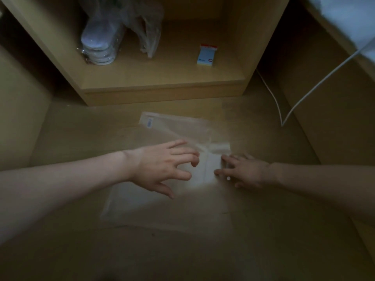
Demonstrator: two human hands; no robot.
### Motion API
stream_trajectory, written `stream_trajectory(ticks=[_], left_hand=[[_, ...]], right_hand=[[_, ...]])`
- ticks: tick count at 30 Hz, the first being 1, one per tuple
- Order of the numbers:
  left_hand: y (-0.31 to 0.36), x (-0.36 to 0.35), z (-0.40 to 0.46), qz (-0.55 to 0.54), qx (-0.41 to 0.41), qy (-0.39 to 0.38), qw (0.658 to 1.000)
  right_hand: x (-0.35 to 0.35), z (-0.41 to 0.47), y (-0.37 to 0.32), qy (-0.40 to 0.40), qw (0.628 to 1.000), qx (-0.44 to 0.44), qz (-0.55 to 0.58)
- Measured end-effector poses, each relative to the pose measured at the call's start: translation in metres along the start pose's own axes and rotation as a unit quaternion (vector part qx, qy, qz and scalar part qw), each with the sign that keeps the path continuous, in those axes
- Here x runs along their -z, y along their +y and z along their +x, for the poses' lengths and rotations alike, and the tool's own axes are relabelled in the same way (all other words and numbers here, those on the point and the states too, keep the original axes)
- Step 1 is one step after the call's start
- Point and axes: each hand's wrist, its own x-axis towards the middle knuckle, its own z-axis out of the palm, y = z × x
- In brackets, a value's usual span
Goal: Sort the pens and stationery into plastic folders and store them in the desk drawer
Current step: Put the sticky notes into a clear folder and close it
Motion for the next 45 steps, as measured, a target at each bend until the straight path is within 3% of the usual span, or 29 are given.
stream_trajectory(ticks=[4, 9, 15, 18, 23, 27, 30, 33, 37, 41, 45], left_hand=[[-0.015, -0.009, -0.005, 0.003, -0.002, -0.024, 1.000], [-0.027, -0.018, -0.001, -0.021, 0.021, 0.034, 0.999], [-0.037, -0.019, -0.003, -0.051, 0.147, 0.076, 0.985], [-0.042, -0.021, -0.008, -0.071, 0.216, 0.040, 0.973], [-0.059, -0.022, -0.018, -0.063, 0.262, -0.025, 0.963], [-0.075, -0.014, -0.021, -0.126, 0.370, -0.073, 0.918], [-0.080, -0.014, -0.018, -0.180, 0.379, -0.064, 0.905], [-0.083, -0.018, -0.015, -0.168, 0.403, -0.023, 0.900], [-0.086, -0.023, -0.013, -0.127, 0.395, 0.054, 0.908], [-0.084, -0.030, -0.015, -0.078, 0.366, 0.076, 0.924], [-0.084, -0.030, -0.016, -0.060, 0.356, 0.093, 0.928]], right_hand=[[0.007, 0.008, 0.001, -0.004, 1.000, -0.001, -0.005], [0.021, 0.024, 0.005, 0.010, 1.000, -0.012, 0.004], [0.038, 0.045, 0.012, 0.067, 0.997, -0.042, 0.015], [0.041, 0.055, 0.013, 0.094, 0.994, -0.050, 0.037], [0.046, 0.069, 0.013, 0.111, 0.992, -0.040, 0.037], [0.051, 0.079, 0.015, 0.144, 0.988, -0.030, 0.052], [0.060, 0.081, 0.020, 0.158, 0.986, -0.020, 0.054], [0.094, 0.086, 0.033, 0.288, 0.957, -0.038, 0.024], [0.146, 0.114, 0.062, 0.461, 0.863, -0.156, 0.140], [0.175, 0.149, 0.088, 0.430, 0.844, -0.227, 0.225], [0.197, 0.170, 0.101, 0.400, 0.847, -0.232, 0.264]])
